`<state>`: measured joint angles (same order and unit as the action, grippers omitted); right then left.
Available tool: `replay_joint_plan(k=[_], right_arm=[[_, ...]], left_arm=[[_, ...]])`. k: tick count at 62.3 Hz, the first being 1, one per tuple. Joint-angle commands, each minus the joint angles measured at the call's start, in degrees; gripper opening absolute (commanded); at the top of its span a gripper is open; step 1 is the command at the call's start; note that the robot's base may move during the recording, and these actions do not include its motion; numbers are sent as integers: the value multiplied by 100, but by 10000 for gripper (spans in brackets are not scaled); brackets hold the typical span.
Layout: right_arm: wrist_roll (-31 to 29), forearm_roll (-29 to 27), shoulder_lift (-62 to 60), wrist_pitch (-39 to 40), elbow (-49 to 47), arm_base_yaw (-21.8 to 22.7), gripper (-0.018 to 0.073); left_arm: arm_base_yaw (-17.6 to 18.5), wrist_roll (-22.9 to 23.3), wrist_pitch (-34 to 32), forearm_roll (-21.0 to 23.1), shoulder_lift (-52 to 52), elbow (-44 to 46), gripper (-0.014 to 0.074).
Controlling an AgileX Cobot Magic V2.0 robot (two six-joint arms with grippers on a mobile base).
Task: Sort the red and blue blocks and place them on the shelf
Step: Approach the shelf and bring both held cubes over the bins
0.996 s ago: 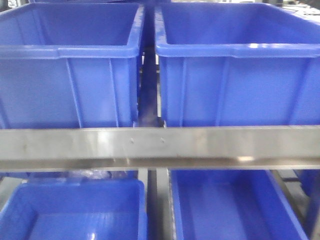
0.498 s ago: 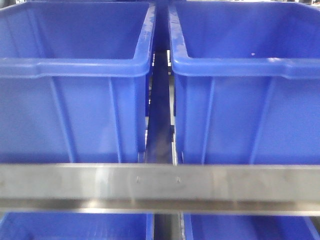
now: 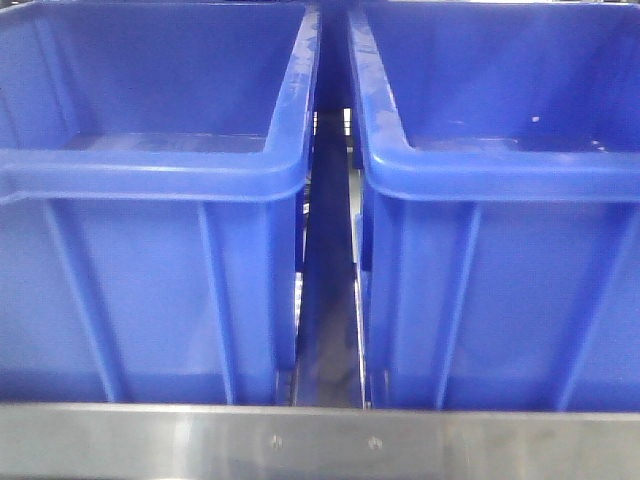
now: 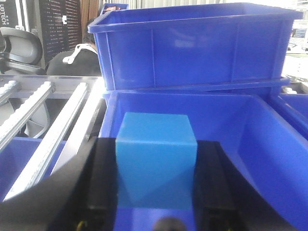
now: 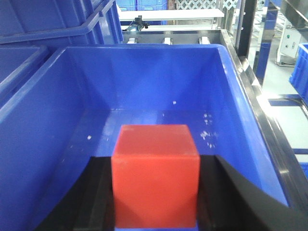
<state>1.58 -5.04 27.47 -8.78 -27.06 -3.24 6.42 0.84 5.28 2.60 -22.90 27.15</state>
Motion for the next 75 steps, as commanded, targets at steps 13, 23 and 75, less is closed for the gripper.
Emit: replay_joint_plan(k=[13,23,75], right_arm=[[-20,-21,10,542,-191,21,403],[-20,-21,10,542,-191,21,403],[-20,-22,10,260,-191,21,403]], left_arm=[[-4,33,-484,52,-31,162,125],[-4,33,-484,52,-31,162,124],[-4,33,-181,65,-91,162,124]])
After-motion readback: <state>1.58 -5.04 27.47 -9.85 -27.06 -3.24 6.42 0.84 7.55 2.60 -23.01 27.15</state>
